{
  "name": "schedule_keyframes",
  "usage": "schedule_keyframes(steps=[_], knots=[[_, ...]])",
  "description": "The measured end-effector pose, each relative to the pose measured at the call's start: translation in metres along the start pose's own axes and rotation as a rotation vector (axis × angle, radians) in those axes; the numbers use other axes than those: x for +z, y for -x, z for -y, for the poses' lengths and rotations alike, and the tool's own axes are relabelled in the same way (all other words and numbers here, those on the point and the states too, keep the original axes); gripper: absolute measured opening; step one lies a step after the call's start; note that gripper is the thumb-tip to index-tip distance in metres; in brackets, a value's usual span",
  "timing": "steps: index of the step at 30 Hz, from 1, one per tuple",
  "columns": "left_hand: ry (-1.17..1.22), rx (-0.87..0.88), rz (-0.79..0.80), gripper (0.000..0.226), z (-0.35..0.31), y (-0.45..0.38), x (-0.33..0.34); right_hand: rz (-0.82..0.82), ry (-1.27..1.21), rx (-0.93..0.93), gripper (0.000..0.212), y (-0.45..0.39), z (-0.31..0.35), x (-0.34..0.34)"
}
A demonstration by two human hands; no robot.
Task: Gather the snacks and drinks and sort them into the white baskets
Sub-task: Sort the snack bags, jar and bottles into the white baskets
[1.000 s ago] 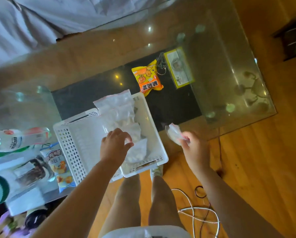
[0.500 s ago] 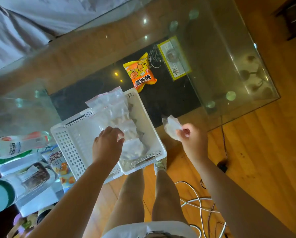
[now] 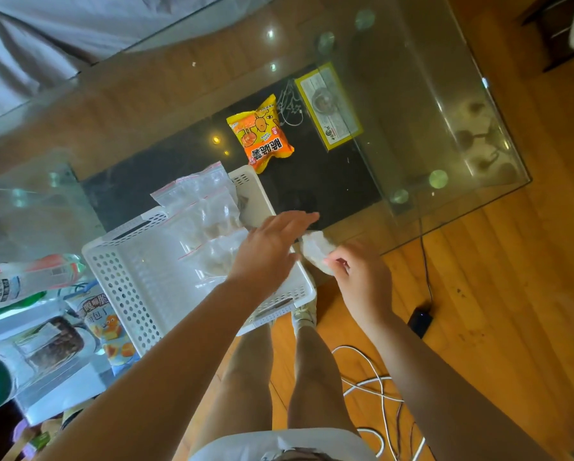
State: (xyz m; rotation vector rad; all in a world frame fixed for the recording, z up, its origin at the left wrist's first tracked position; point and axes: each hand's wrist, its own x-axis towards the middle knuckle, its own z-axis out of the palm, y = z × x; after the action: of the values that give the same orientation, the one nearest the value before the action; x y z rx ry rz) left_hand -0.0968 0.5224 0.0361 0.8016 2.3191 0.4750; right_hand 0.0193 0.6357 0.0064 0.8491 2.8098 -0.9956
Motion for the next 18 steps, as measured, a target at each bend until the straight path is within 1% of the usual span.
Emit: schedule_keyframes(steps=[1, 2, 4, 7, 9, 11, 13, 16, 18], knots=[[-0.025, 0.044, 0.045, 0.056, -0.004, -0.007, 0.005, -0.007, 0.004, -0.018, 0.009, 0.001, 0.0, -0.001], [-0.073, 0.071, 0.092, 0.052, -0.007, -0.014, 0.011, -0.006, 0.002, -0.02, 0.009, 0.002, -0.001, -0.001], [-0.199, 0.053, 0.163, 0.037, -0.01, -0.027, 0.018, 0.028, 0.016, 0.036, 0.014, 0.004, -0.008, -0.001], [-0.307, 0.002, 0.177, 0.03, -0.009, -0.041, 0.016, 0.024, 0.094, 0.16, 0.021, 0.006, -0.027, -0.008], [-0.381, 0.027, 0.181, 0.031, -0.011, -0.044, 0.013, -0.019, 0.076, 0.223, 0.02, 0.005, -0.034, -0.014], [-0.435, 0.041, 0.187, 0.031, -0.012, -0.043, 0.011, -0.025, 0.064, 0.236, 0.02, 0.004, -0.033, -0.015], [-0.425, 0.024, 0.193, 0.029, -0.011, -0.044, 0.01, 0.007, 0.08, 0.236, 0.023, 0.006, -0.03, -0.012], [-0.324, 0.045, 0.216, 0.028, -0.009, -0.042, 0.006, 0.046, 0.159, 0.201, 0.03, 0.007, -0.026, -0.01], [-0.229, 0.086, 0.16, 0.032, -0.007, -0.036, 0.001, 0.035, 0.185, 0.149, 0.038, 0.002, -0.022, -0.007]])
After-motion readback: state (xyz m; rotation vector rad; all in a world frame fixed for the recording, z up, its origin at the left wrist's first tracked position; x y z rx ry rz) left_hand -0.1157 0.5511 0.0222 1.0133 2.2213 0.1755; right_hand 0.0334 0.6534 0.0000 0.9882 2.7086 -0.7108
